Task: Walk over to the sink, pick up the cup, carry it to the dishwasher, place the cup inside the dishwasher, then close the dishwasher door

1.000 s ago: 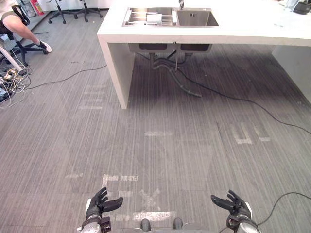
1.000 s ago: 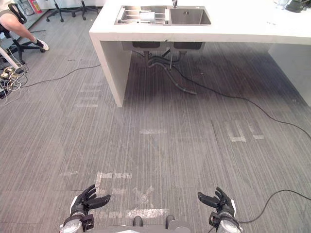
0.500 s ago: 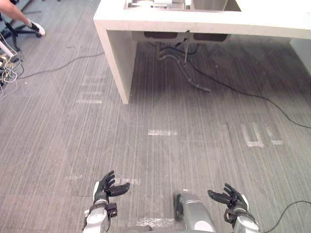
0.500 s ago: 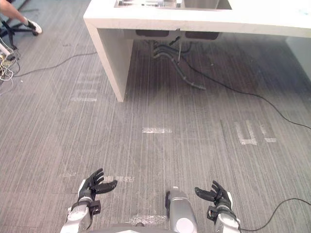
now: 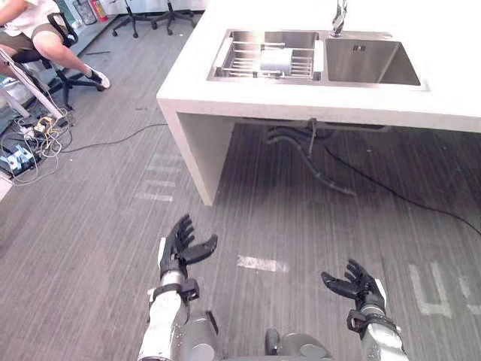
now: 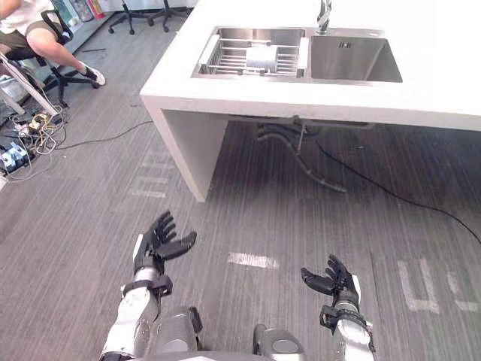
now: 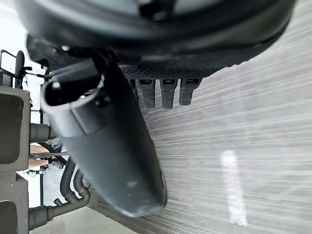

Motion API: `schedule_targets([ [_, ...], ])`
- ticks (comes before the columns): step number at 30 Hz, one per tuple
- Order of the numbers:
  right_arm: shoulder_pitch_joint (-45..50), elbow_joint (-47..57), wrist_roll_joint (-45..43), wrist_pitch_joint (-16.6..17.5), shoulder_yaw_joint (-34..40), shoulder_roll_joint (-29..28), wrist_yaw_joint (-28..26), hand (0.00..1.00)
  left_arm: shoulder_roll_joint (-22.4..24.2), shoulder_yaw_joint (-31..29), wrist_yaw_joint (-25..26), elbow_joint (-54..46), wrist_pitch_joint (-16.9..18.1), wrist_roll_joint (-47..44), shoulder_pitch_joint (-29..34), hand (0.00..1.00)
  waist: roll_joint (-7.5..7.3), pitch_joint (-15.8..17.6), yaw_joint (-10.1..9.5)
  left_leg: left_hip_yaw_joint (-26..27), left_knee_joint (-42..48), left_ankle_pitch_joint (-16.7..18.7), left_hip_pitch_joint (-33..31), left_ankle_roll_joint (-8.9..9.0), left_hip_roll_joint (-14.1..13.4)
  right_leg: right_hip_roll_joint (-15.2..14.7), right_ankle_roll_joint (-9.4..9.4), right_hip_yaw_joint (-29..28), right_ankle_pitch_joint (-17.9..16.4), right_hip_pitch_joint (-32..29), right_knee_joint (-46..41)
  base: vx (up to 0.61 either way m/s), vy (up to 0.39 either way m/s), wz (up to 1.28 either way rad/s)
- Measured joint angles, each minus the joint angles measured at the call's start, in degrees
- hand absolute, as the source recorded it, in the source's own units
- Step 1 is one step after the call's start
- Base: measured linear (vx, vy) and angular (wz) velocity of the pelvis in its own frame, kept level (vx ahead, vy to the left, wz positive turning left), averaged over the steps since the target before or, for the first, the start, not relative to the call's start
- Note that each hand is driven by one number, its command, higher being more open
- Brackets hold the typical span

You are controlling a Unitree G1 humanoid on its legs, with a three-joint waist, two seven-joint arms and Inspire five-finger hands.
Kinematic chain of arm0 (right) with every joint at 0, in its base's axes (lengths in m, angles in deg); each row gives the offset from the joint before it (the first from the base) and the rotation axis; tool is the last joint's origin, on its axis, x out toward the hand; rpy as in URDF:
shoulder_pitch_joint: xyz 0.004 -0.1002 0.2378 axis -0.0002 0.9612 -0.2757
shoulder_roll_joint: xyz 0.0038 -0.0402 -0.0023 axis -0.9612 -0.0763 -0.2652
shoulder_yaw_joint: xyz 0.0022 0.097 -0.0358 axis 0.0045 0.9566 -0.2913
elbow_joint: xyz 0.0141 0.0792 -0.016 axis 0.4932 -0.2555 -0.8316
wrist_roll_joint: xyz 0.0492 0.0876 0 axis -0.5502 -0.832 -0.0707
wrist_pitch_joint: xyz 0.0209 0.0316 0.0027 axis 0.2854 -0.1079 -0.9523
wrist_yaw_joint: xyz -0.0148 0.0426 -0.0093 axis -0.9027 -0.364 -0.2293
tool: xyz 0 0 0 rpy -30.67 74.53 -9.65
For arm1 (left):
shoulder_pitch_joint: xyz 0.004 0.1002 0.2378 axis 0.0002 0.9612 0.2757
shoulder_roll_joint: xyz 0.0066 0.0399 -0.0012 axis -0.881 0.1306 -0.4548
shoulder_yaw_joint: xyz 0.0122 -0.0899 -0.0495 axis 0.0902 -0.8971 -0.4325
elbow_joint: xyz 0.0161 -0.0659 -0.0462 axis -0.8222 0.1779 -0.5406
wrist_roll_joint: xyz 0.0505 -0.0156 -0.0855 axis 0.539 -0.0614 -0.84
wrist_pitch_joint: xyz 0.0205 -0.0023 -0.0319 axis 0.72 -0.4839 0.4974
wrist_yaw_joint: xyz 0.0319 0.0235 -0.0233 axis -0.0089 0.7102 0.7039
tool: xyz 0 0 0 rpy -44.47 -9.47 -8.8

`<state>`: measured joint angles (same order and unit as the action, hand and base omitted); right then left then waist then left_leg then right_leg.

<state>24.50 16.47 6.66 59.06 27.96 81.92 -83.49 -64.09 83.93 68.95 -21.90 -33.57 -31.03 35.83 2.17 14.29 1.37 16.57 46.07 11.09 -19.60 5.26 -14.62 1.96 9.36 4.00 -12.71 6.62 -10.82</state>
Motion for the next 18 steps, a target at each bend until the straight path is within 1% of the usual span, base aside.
schedule_targets([
  [1,0.15,-1.08,0.01,0.06,-0.04,0.24,0.02,0.9,-0.07,0.84,0.95,-3.84,0.63,0.17,-0.03,0.9,-0.21,-0.26,-0.24,-1.42,-15.59,-1.71,0.63,0.33,4.0,-1.17,-0.7,-0.86,-1.58,1.16,0.13,0.59,0.164,-0.26],
  [2,0.06,-3.01,0.01,0.1,-0.01,0.84,0.07,0.9,0.05,1.37,1.64,-7.53,1.17,0.7,-0.53,0.9,0.35,-0.62,-0.23,-4.5,-30.3,-6.42,0.88,0.62,7.78,-1.66,-2.41,-1.79,-2.95,2.2,0.52,0.5,0.146,-0.29],
  [3,-0.01,-4.27,0.01,0.05,-0.01,1.16,0.09,0.9,0.03,1.6,2.18,-8.96,1.44,1.3,-1.02,0.9,0.69,-0.87,-0.34,-6.1,-34.6,-9.84,0.77,0.27,9.0,-1.77,-3.66,-2.32,-3.79,2.65,0.66,0.71,0.262,-0.49],
  [4,-0.04,-7.06,0.03,-0.28,-0.03,1.28,0.3,0.9,-0.39,2.2,3.96,-11.05,1.92,2.99,-2.16,0.9,0.74,-1.21,-0.93,-8.35,-36.15,-17.26,2.25,-1.71,11.18,-3.01,-7.04,-4.35,-5.71,4.07,0.42,0.51,0.213,-0.5],
  [5,-0.05,-8.1,0.11,-0.46,-0.02,0.9,0.34,0.9,-0.85,2.32,4.61,-11.88,1.97,3.6,-3.0,0.9,-0.27,-1.44,-0.88,-8.4,-36.06,-18.9,2.81,-5.1,12.28,-4.19,-8.53,-5.48,-6.61,4.47,-0.07,0.63,0.259,-0.28],
  [6,0.41,-8.61,0.2,-0.63,0.0,0.51,0.28,0.9,-1.39,2.59,5.36,-13.83,1.72,4.95,-5.1,0.9,-1.38,-1.93,0.11,-7.92,-33.36,-16.36,2.35,-6.6,14.33,-6.67,-9.12,-7.33,-6.88,4.28,-2.39,0.62,0.249,0.01],
  [7,1.18,-8.91,0.3,-0.83,0.02,0.4,0.23,0.9,-1.9,3.72,6.42,-17.5,1.6,6.54,-6.35,0.9,-1.96,-1.98,0.07,-6.96,-28.8,-11.91,2.11,-7.26,14.9,-7.6,-9.94,-10.22,-6.97,3.61,-6.66,0.61,0.248,-0.04],
  [8,1.3,-9.08,0.46,-0.97,0.01,0.22,0.11,0.9,-2.48,4.16,6.9,-19.84,1.62,7.58,-6.4,0.9,-2.39,-2.23,-0.18,-5.85,-27.21,-9.72,2.76,-7.26,14.97,-8.01,-11.03,-11.46,-6.99,2.71,-10.26,0.71,0.274,-0.55],
  [9,1.32,-9.35,0.69,-0.96,-0.14,-0.15,-0.19,0.9,-3.97,4.62,8.1,-24.03,1.68,9.48,-6.48,0.9,-3.14,-2.52,-0.56,-4.03,-26.49,-6.52,5.67,-7.39,15.39,-8.53,-14.66,-12.11,-5.66,-0.06,-19.54,0.53,0.187,-0.71],
  [10,1.21,-9.28,0.72,-0.93,-0.33,-0.5,-0.37,0.9,-5.38,5.27,9.29,-27.22,1.73,12.2,-7.67,0.9,-3.4,-2.7,-0.51,-3.11,-27.4,-4.34,9.34,-7.48,15.88,-9.16,-21.35,-11.53,-0.87,-4.16,-30.94,0.51,0.167,-0.61],
  [11,1.19,-9.28,0.77,-0.93,-0.53,-0.82,-0.44,0.9,-5.77,5.86,10.01,-28.66,1.74,13.55,-8.66,0.9,-3.47,-2.72,-0.41,-3.06,-28.12,-3.61,11.24,-7.5,16.0,-9.26,-22.32,-11.25,3.69,-6.83,-36.86,0.47,0.127,-0.31],
  [12,1.25,-8.95,0.85,-0.93,-1.6,-1.01,-0.5,0.9,-6.17,6.8,10.88,-30.44,2.03,15.4,-10.32,0.9,-3.48,-2.89,-0.13,-2.97,-29.33,-2.59,13.87,-7.52,15.92,-9.9,-20.45,-10.44,3.04,-11.04,-45.47,0.43,0.07,-0.21],
  [13,1.28,-7.86,1.03,-0.93,-2.78,-1.17,-1.2,0.9,-5.93,7.3,11.97,-32.21,2.77,18.18,-12.17,0.9,-3.3,-3.08,0.2,-2.77,-30.87,-1.23,17.06,-7.44,15.54,-10.05,-16.46,-8.85,0.47,-16.19,-51.86,0.48,0.031,-0.16],
  [14,1.29,-6.57,1.89,-0.83,-4.18,-1.53,-1.84,0.9,-5.82,7.59,12.68,-33.58,3.71,20.25,-13.47,0.9,-3.0,-3.31,1.14,-2.89,-32.11,-0.26,19.97,-6.87,14.73,-10.15,-14.08,-6.61,-1.29,-20.53,-53.05,0.39,-0.013,-0.13],
  [15,1.32,-6.19,2.07,-0.72,-4.5,-1.91,-2.2,0.9,-5.98,7.68,12.89,-33.7,4.36,20.92,-14.15,0.9,-2.92,-3.33,1.45,-2.81,-32.85,0.06,21.47,-6.59,14.21,-10.14,-13.34,-5.52,-2.08,-22.61,-52.4,0.4,-0.067,-0.08],
  [16,1.24,-5.6,2.43,-0.45,-5.48,-2.41,-2.64,0.9,-6.14,7.99,13.21,-33.41,5.09,22.49,-15.41,0.9,-2.85,-3.39,1.8,-2.61,-34.34,0.62,24.41,-5.74,12.94,-10.07,-12.46,-3.16,-3.86,-26.26,-49.35,0.43,-0.122,-0.08],
  [17,1.4,-4.7,2.5,-0.21,-6.05,-2.81,-2.96,0.9,-6.38,8.65,13.41,-32.64,5.26,23.23,-16.55,0.9,-2.76,-3.37,2.19,-2.42,-35.42,1.3,26.54,-4.65,11.49,-9.71,-11.97,-1.27,-4.42,-29.56,-44.45,0.44,-0.156,-0.04],
  [18,1.38,-4.38,2.52,-0.09,-6.04,-2.99,-3.12,0.9,-6.64,8.73,13.46,-32.11,5.26,23.65,-17.03,0.9,-2.73,-3.39,2.57,-2.18,-35.61,1.69,27.23,-4.05,10.75,-9.37,-12.06,-0.72,-4.34,-30.96,-40.79,0.45,-0.223,0.09],
])
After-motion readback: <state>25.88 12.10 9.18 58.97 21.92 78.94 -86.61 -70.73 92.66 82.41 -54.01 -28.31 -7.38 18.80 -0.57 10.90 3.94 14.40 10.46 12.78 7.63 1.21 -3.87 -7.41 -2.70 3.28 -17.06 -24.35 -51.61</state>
